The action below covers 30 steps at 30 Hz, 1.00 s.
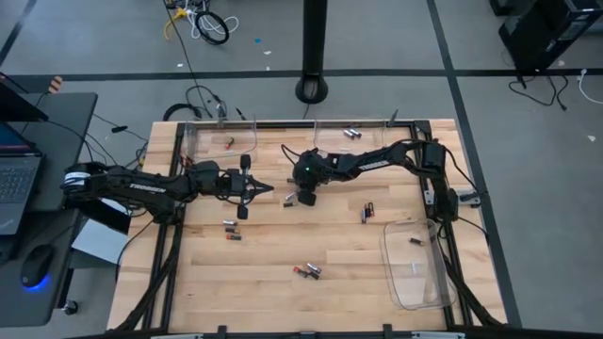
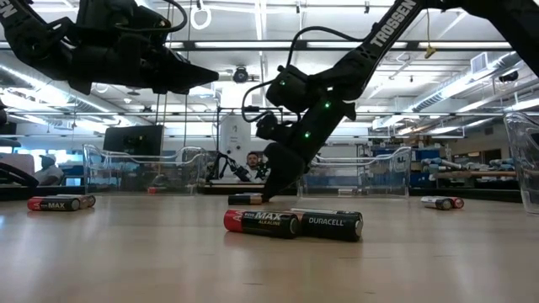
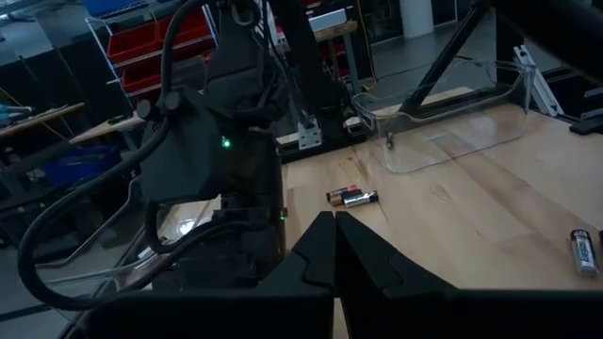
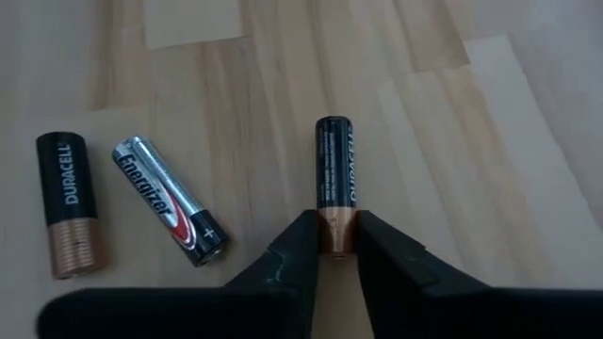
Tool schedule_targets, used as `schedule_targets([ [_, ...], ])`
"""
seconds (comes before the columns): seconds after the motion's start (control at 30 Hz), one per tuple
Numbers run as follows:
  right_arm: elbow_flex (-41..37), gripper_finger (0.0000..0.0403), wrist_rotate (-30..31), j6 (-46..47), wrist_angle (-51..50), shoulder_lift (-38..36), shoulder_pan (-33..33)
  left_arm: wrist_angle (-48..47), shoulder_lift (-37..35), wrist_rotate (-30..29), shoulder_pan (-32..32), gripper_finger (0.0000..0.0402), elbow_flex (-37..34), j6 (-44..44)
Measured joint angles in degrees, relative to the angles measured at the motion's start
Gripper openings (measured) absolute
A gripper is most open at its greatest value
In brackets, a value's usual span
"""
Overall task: Sort batteries
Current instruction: Put the brown battery into the bottom right transparent bin
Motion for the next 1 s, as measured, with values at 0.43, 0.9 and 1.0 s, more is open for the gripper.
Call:
schedule_targets([
  [0.43,-0.25,0.0067,-1.23,-0.97,-3.71,-2.06,1.25,-0.39,0.02,0.01,0.00,0.0010,0.00,-0.01],
  [0.9,-0.22,0.0060,-0.92,-0.85,-14.56,-15.94,2.94,-0.39,0.02,0.01,0.01,0.0010,0.00,-0.02],
  [1.0,-0.21,0.0061,-2.42,0.50,-21.01,-21.28,5.31,-0.39,0.02,0.00,0.00,0.0010,-0.02,0.00],
])
